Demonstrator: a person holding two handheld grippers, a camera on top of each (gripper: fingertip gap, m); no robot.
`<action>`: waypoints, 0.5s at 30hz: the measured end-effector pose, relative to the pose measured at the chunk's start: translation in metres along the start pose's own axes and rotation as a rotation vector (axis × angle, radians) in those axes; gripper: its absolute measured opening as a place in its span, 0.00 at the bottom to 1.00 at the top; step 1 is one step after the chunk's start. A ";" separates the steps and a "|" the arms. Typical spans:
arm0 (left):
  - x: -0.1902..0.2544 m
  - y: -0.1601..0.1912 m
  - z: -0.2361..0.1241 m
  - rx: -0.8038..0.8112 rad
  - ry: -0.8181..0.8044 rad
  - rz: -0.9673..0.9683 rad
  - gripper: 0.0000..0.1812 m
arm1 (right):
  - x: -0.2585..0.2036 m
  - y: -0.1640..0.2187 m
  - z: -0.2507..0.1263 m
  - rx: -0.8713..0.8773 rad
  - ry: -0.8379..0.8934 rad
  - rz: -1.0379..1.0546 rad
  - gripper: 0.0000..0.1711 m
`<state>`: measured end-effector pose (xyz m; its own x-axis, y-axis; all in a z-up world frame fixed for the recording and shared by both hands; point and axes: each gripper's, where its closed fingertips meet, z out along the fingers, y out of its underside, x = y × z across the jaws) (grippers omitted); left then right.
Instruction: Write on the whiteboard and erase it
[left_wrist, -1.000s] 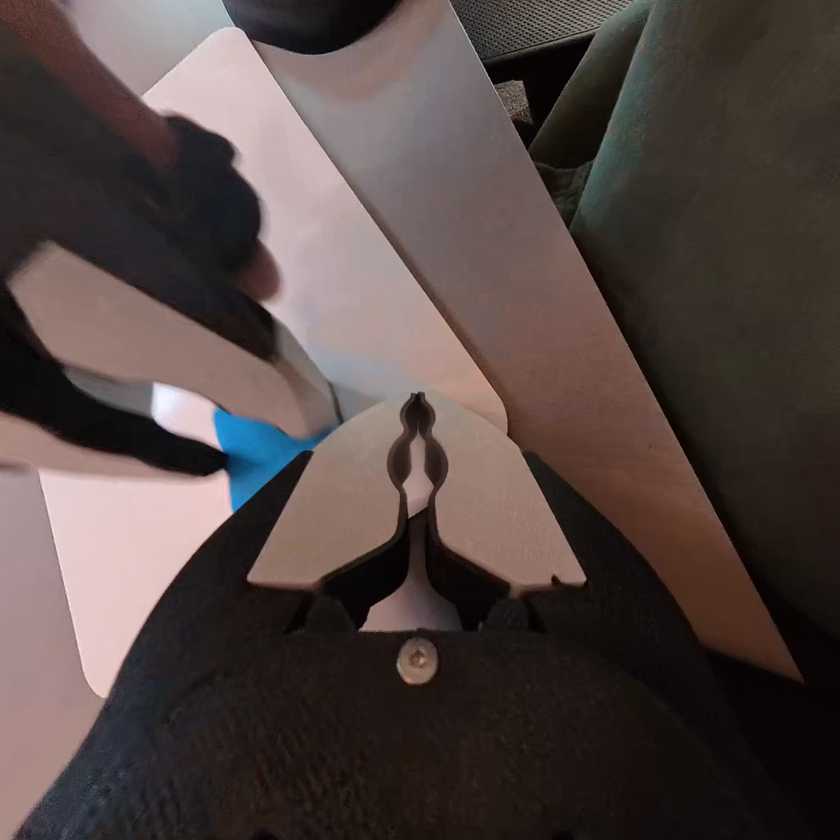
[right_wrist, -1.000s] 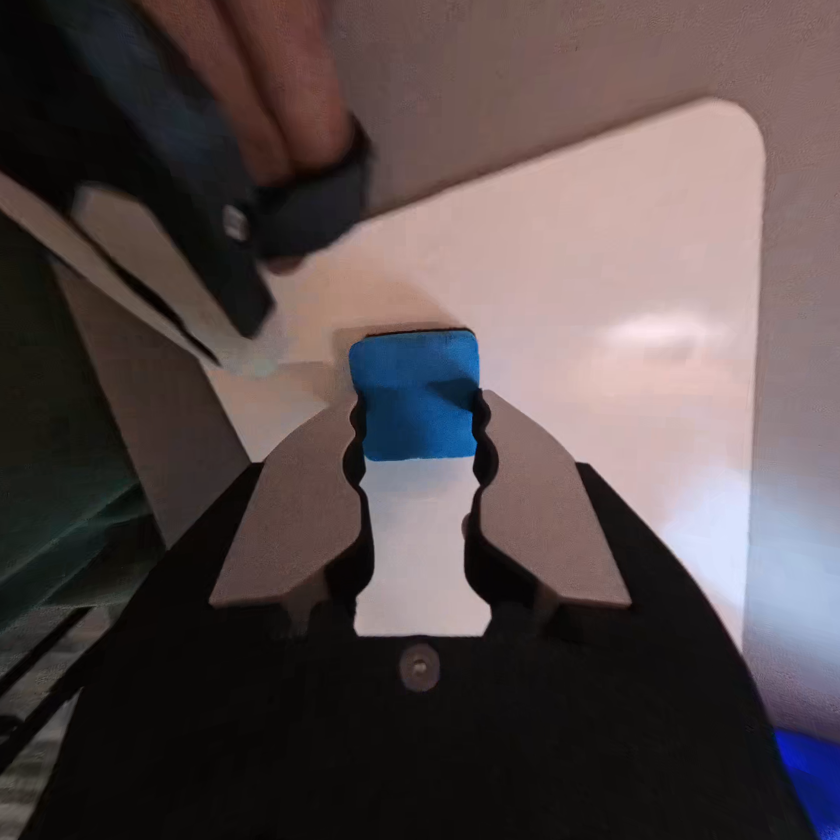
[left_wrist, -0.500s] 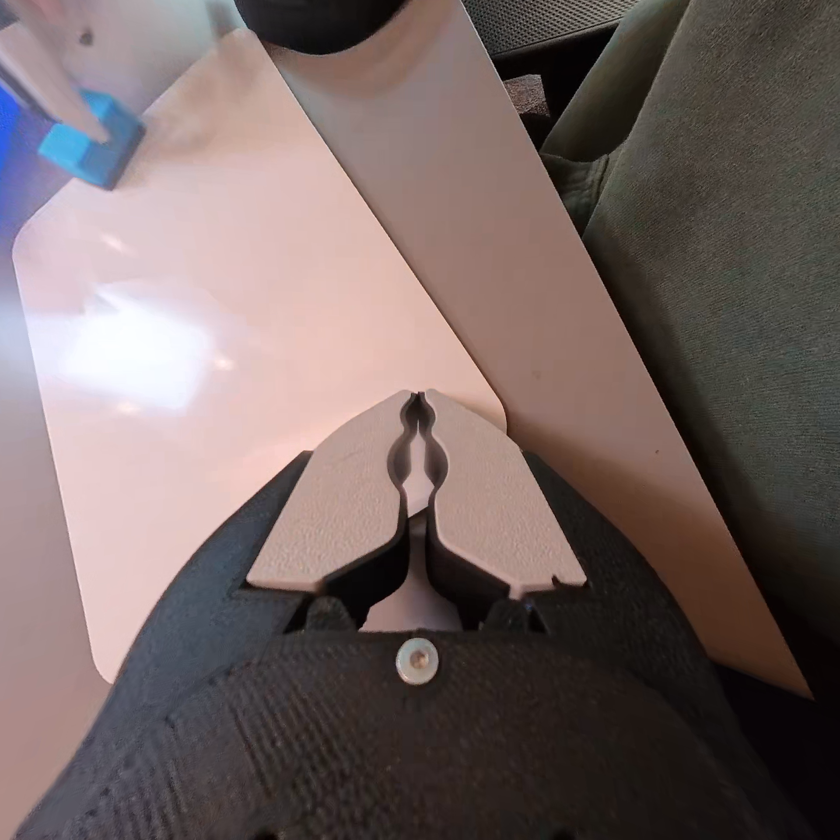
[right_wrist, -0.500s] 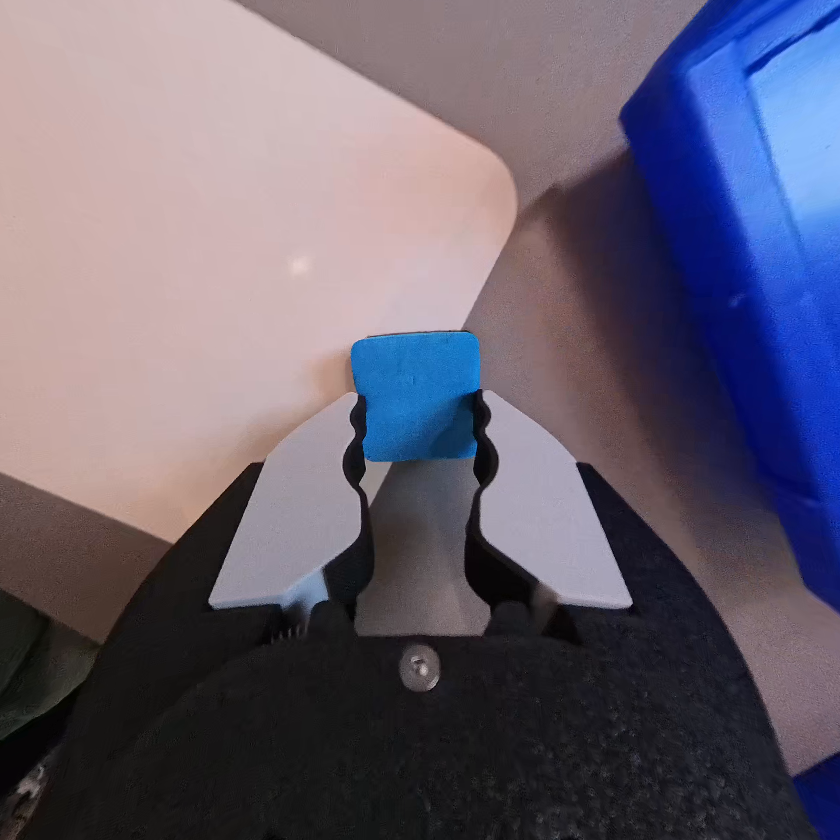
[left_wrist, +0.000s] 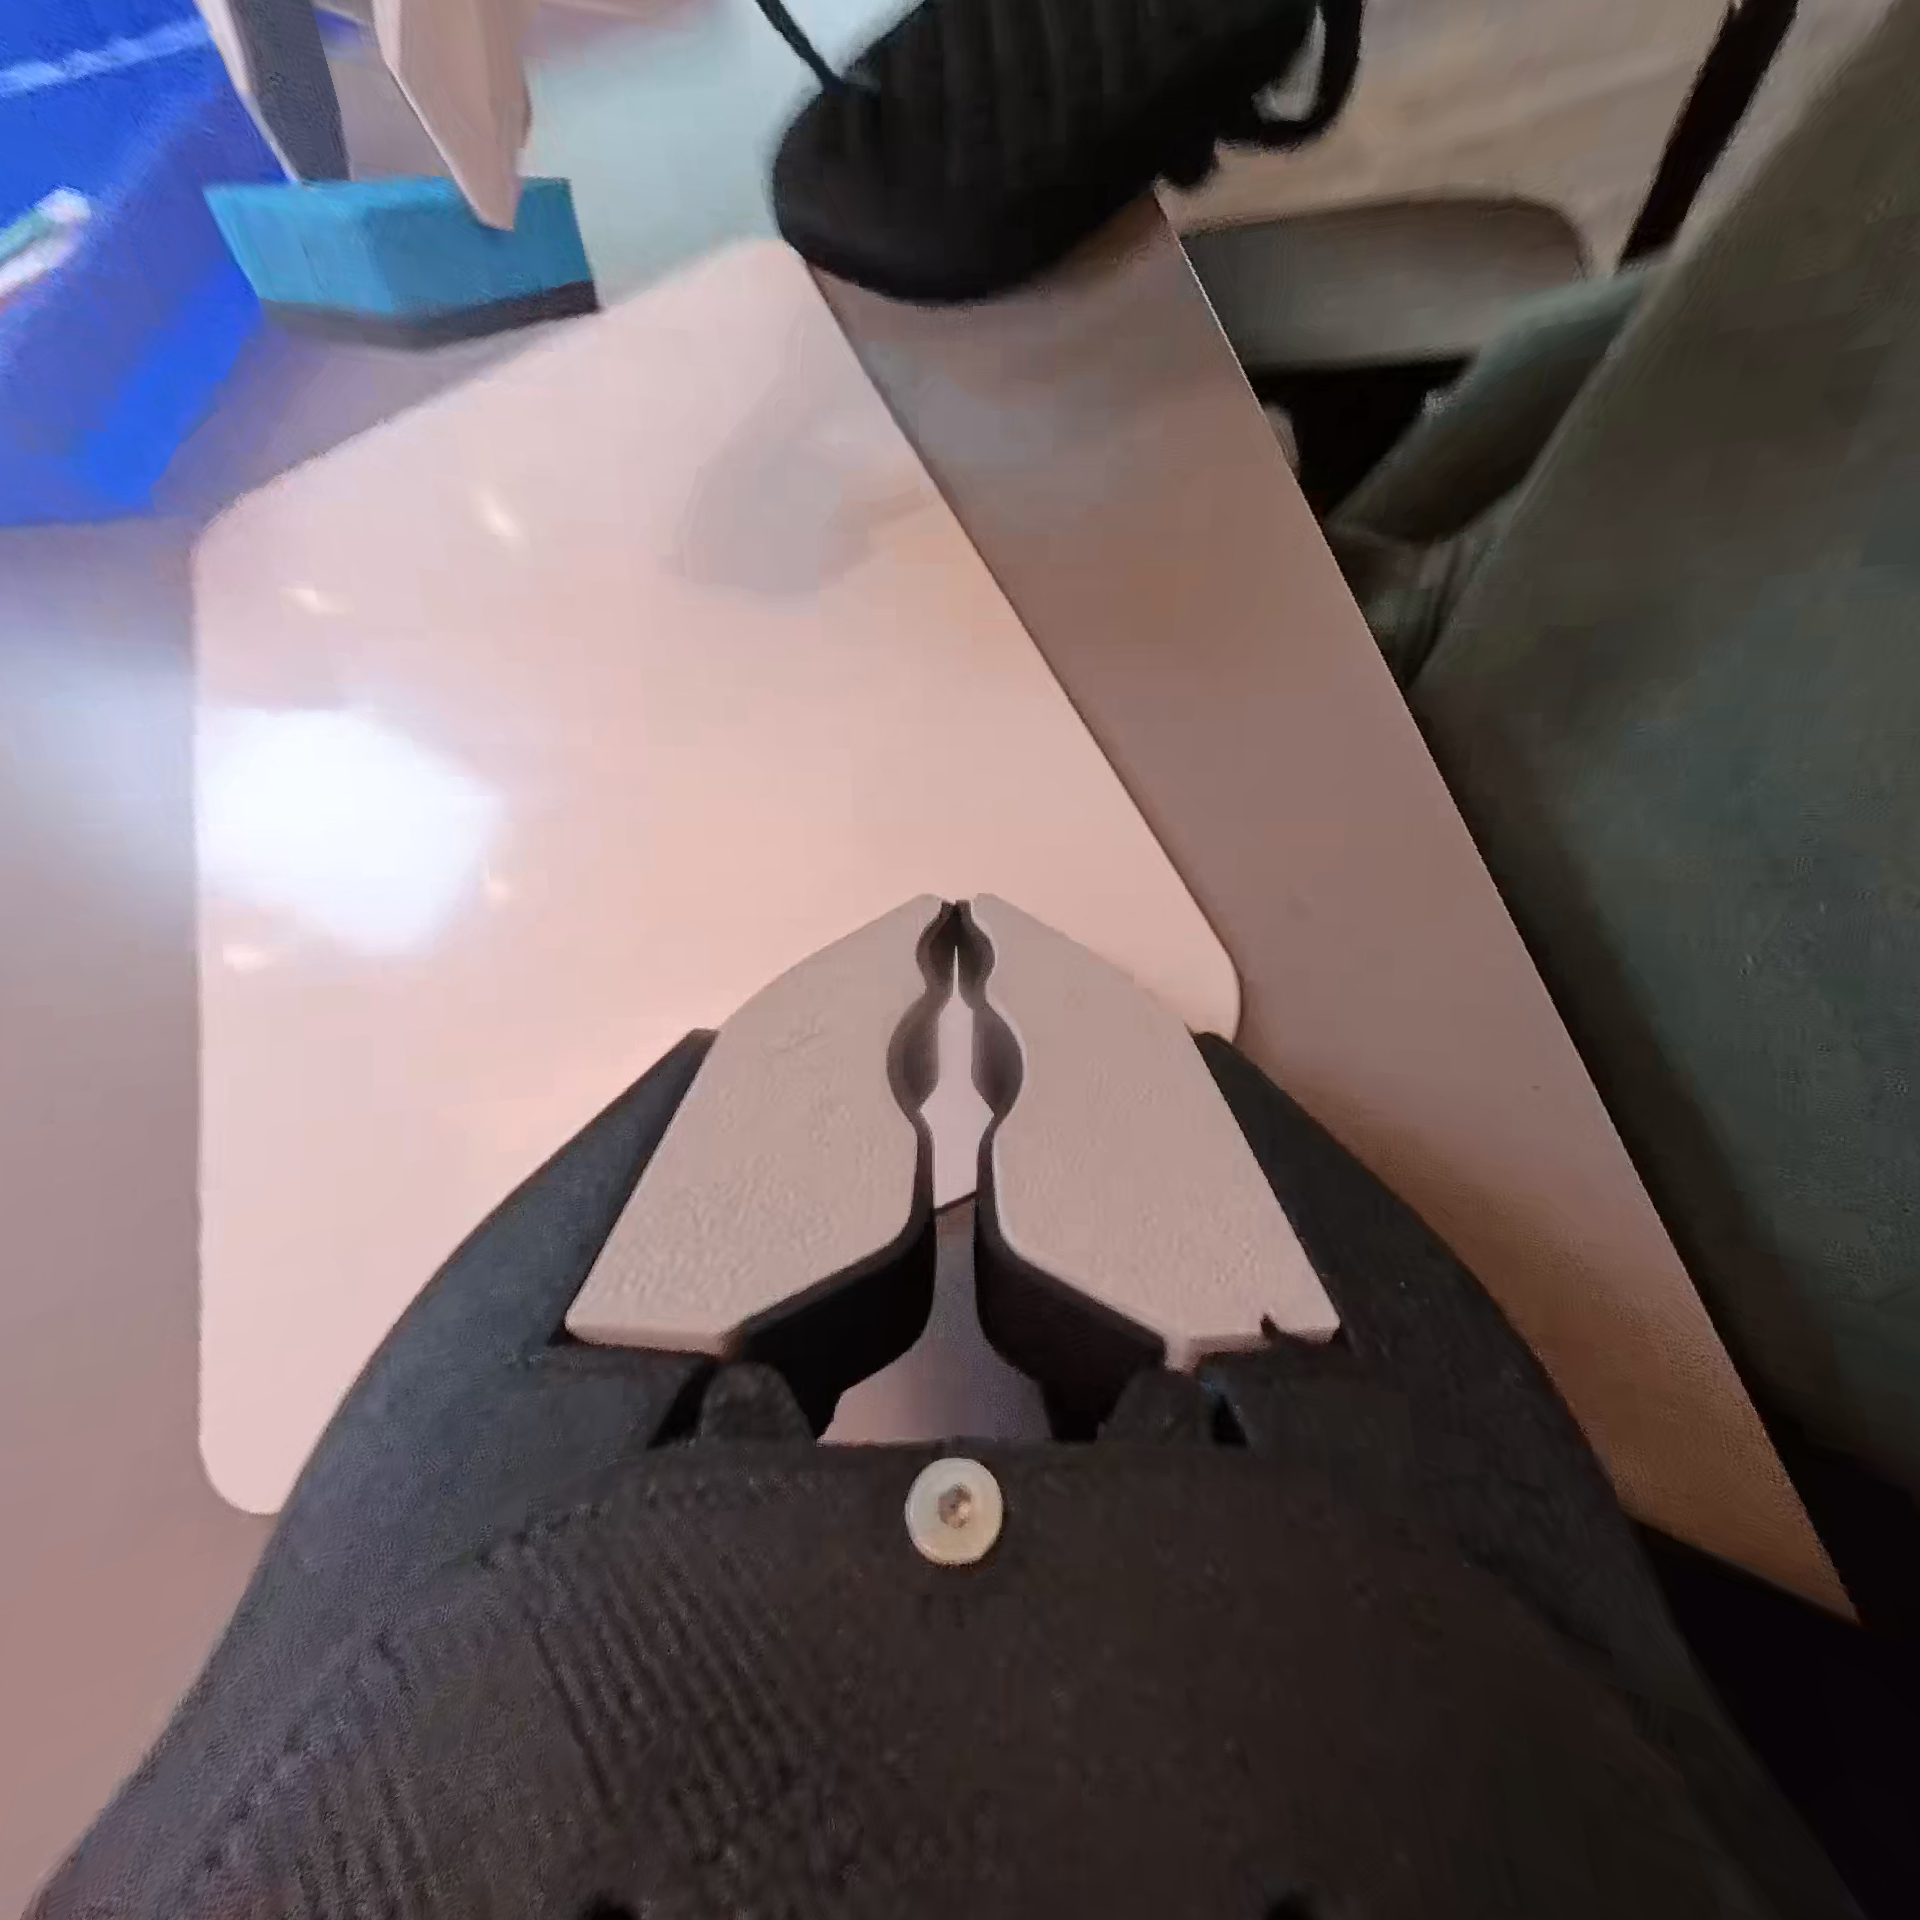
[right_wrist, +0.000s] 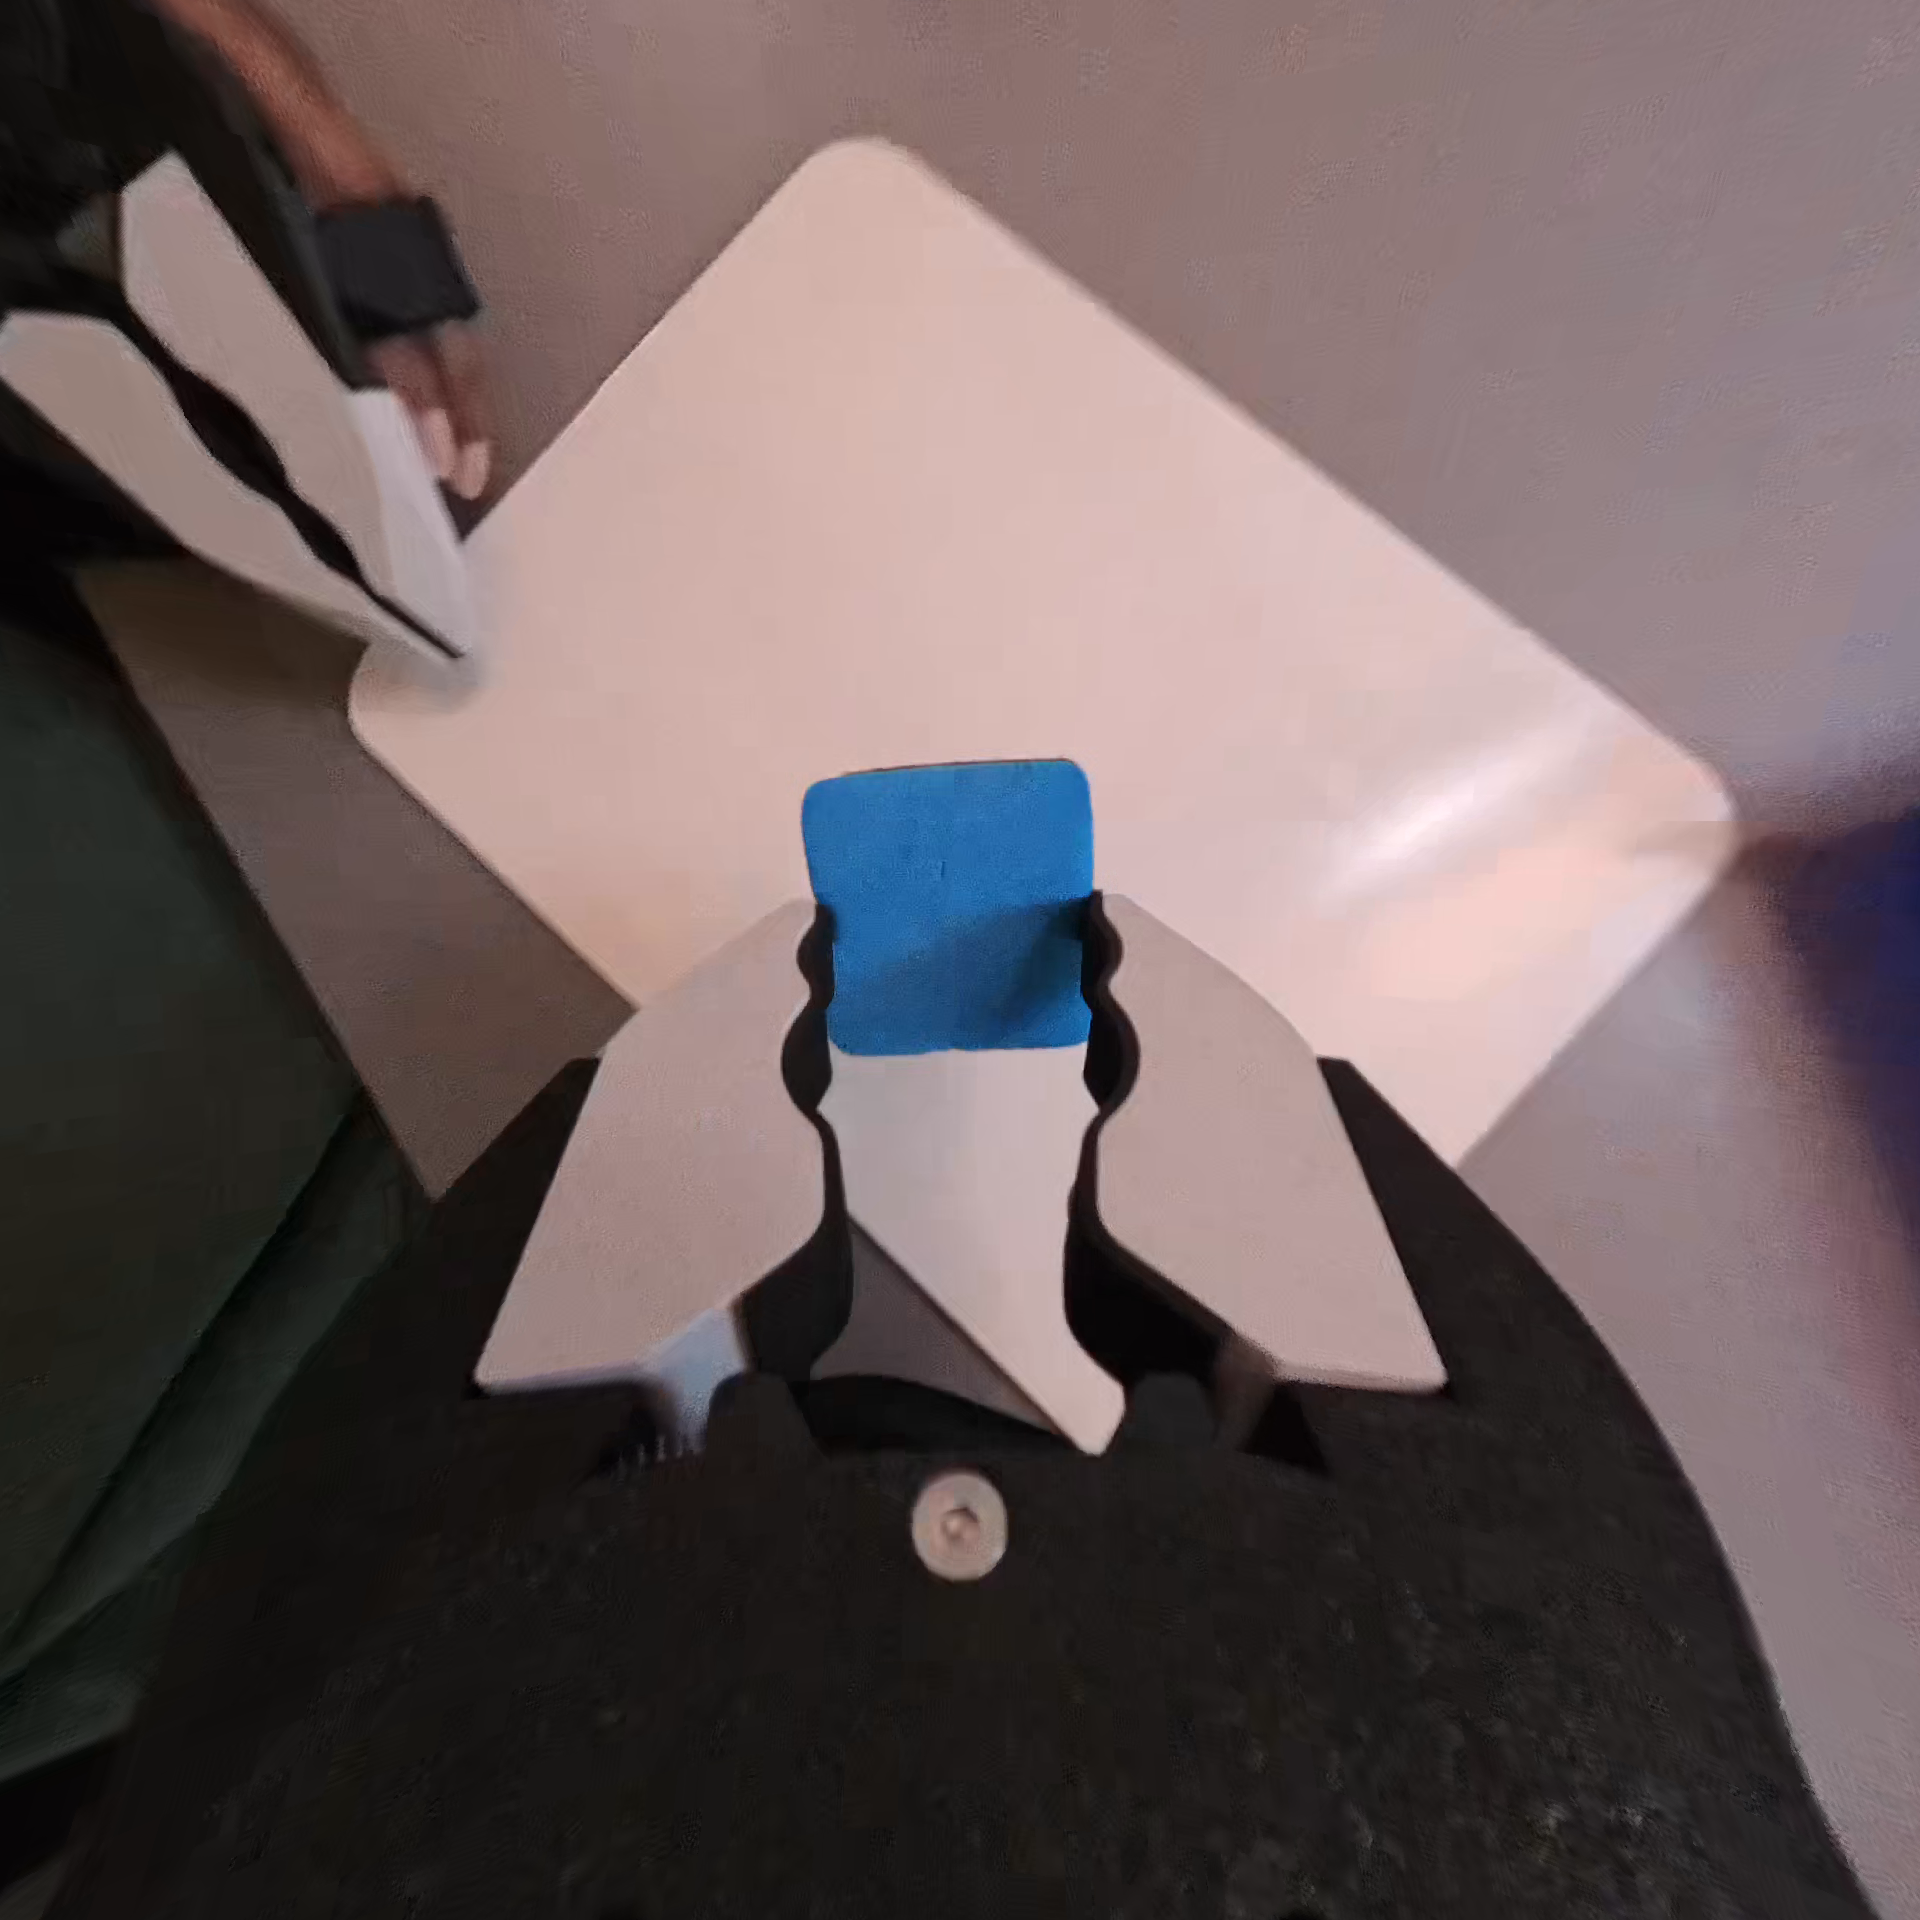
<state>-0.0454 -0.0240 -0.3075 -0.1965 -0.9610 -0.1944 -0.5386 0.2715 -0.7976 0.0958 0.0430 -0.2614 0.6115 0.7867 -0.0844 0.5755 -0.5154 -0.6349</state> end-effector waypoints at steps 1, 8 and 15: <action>-0.008 -0.004 -0.005 0.041 -0.027 -0.024 0.00 | 0.021 -0.008 -0.010 0.070 0.050 0.031 0.27; -0.065 -0.006 -0.039 0.241 -0.230 -0.231 0.00 | 0.106 -0.067 -0.031 0.444 0.176 0.174 0.27; -0.097 0.012 -0.057 0.266 -0.353 -0.328 0.03 | 0.175 -0.119 0.070 0.130 0.352 0.279 0.27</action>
<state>-0.0799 0.0755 -0.2657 0.2587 -0.9644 -0.0546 -0.2910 -0.0239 -0.9564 0.0964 0.2660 -0.2542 0.8934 0.4490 -0.0142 0.3036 -0.6266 -0.7178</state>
